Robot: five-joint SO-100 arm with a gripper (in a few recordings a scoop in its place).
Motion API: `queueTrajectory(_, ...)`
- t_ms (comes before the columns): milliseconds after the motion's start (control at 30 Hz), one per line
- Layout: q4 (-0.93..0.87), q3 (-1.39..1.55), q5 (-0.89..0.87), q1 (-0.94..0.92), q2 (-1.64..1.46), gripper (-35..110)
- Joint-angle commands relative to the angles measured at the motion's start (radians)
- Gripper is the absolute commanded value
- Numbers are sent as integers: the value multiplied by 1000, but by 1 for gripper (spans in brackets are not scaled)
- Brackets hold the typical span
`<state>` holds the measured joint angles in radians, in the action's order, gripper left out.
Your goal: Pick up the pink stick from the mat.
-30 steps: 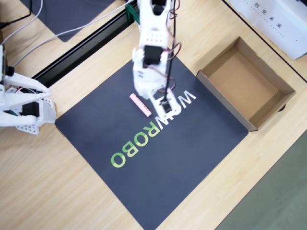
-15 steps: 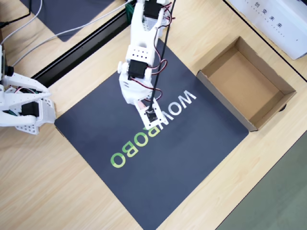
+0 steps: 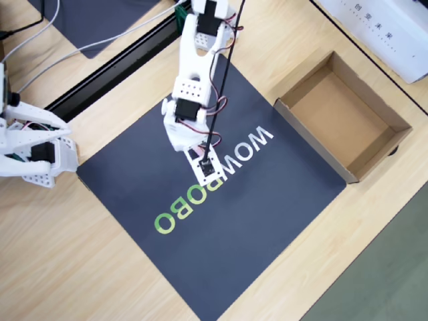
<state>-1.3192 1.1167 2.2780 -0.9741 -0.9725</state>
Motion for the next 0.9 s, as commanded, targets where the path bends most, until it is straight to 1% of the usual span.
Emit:
queueTrajectory(0, 17, -32, 20, -18, -3, 24)
queueTrajectory(133, 34, -32, 23, -15, 25, 18)
queueTrajectory(200, 35, -32, 23, -14, 31, 10)
queueTrajectory(333, 35, -32, 23, -11, 32, 1)
queueTrajectory(667, 26, -32, 20, -3, 8, 0)
queueTrajectory(867, -49, -32, -14, 48, -120, 0)
